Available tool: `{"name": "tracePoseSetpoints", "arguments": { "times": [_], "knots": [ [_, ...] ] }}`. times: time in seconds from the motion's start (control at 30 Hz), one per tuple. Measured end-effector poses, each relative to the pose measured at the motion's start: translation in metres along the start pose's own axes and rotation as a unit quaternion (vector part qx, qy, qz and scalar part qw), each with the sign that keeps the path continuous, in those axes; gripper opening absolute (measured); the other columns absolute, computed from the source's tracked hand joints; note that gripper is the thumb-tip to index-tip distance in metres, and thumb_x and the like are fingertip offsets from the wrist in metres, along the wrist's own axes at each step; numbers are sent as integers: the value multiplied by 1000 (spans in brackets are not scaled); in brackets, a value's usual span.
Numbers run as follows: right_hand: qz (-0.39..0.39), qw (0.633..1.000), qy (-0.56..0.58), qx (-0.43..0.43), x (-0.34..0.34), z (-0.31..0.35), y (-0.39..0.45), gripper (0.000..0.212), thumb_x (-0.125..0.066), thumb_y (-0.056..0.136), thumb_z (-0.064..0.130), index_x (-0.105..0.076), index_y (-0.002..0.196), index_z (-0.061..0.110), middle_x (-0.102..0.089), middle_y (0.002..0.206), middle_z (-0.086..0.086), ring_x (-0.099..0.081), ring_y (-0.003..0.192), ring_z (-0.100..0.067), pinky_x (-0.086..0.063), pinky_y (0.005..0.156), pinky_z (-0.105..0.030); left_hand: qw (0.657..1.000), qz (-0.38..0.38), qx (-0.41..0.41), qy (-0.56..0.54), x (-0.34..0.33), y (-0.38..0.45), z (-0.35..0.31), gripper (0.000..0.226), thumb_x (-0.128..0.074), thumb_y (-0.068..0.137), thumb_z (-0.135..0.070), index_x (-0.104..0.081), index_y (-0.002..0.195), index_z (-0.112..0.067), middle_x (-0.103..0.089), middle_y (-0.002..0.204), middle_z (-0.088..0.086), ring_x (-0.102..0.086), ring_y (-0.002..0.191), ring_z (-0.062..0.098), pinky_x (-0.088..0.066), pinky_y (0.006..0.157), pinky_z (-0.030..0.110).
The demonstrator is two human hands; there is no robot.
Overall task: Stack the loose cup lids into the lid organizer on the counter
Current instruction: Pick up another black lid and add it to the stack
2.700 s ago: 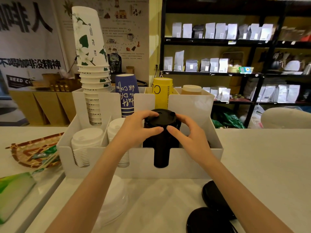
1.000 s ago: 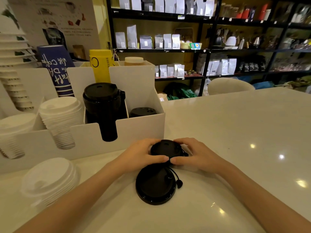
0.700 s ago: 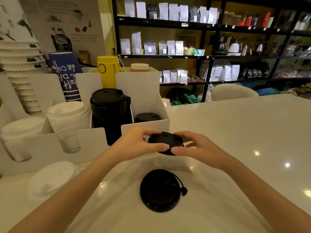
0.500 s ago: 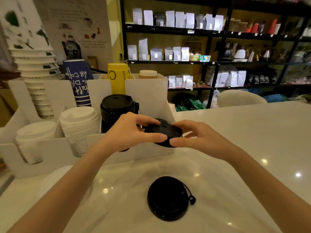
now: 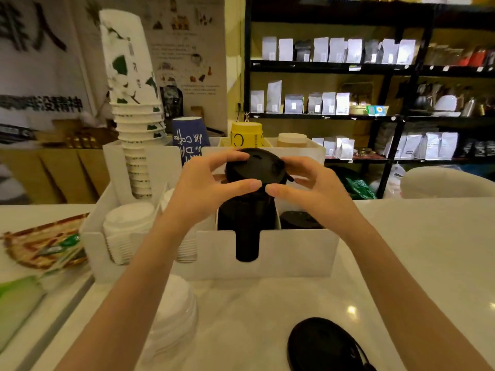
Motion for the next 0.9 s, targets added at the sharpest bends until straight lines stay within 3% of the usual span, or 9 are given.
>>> {"name": "tracePoseSetpoints", "arguments": {
  "times": [0.13, 0.27, 0.37, 0.5, 0.63, 0.73, 0.83, 0.9],
  "knots": [
    [-5, 1000, 0, 1, -17, -13, 10, 54, -63, 77, 39, -48, 127, 24, -56, 128, 5, -48, 119, -11, -38, 101, -30, 996, -61, -9, 58, 7, 6, 14, 52, -76, 63, -33, -61, 111, -19, -61, 123, 1, -55, 113, 16, -50, 93, 41],
    [6, 1000, -3, 4, -27, -21, 13, 50, -60, 81, 34, -46, 129, 24, -52, 125, 11, -43, 114, -3, -30, 83, -5, 994, -60, 15, 94, 4, 9, 32, 54, -74, 64, -35, -59, 114, -19, -62, 120, 1, -54, 112, 15, -46, 94, 31],
    [7, 1000, -11, 2, -27, -25, 14, 49, -59, 82, 34, -47, 128, 24, -52, 125, 10, -41, 112, -1, -27, 79, -1, 993, -41, 31, 111, 1, 10, 40, 55, -72, 67, -37, -57, 117, -19, -62, 119, 1, -52, 112, 11, -42, 91, 25],
    [16, 1000, -15, -8, -28, -28, 15, 47, -59, 83, 31, -45, 127, 26, -45, 111, 20, -39, 98, 7, -31, 66, 9, 992, -26, 40, 115, -3, 11, 45, 57, -70, 69, -36, -54, 121, -18, -60, 122, 2, -51, 113, 12, -40, 88, 22],
    [26, 999, -7, -18, -34, -31, 15, 46, -59, 83, 31, -46, 126, 25, -49, 113, 17, -40, 106, 1, -33, 79, 0, 994, -9, 60, 96, -3, 11, 51, 58, -70, 69, -35, -53, 122, -18, -60, 124, 4, -51, 118, 18, -44, 99, 34],
    [14, 1000, -12, -8, -35, -31, 15, 46, -60, 82, 32, -49, 126, 23, -55, 121, 10, -44, 109, -3, -32, 76, 3, 994, 12, 72, 77, -5, 10, 54, 60, -70, 70, -32, -50, 125, -18, -58, 127, 6, -50, 120, 19, -43, 102, 40],
    [10, 1000, -23, -2, -34, -31, 14, 46, -59, 83, 32, -49, 126, 21, -54, 124, 6, -42, 114, -6, -31, 92, -18, 994, 14, 73, 80, -6, 10, 54, 61, -70, 70, -33, -50, 126, -18, -57, 128, 6, -49, 120, 19, -43, 102, 43],
    [11, 999, -52, 10, -35, -32, 14, 46, -56, 84, 34, -48, 127, 20, -52, 126, 5, -39, 120, -9, -28, 97, -24, 993, 7, 71, 93, -7, 9, 52, 62, -70, 70, -33, -49, 127, -18, -56, 129, 6, -49, 120, 19, -43, 102, 42]
  ]
}}
Point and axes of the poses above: each hand's wrist, its own y-axis towards the middle knuckle, its own x-axis out of the back of the hand, z = x × y, the point moved 8 cm from there along y, towards the middle knuckle
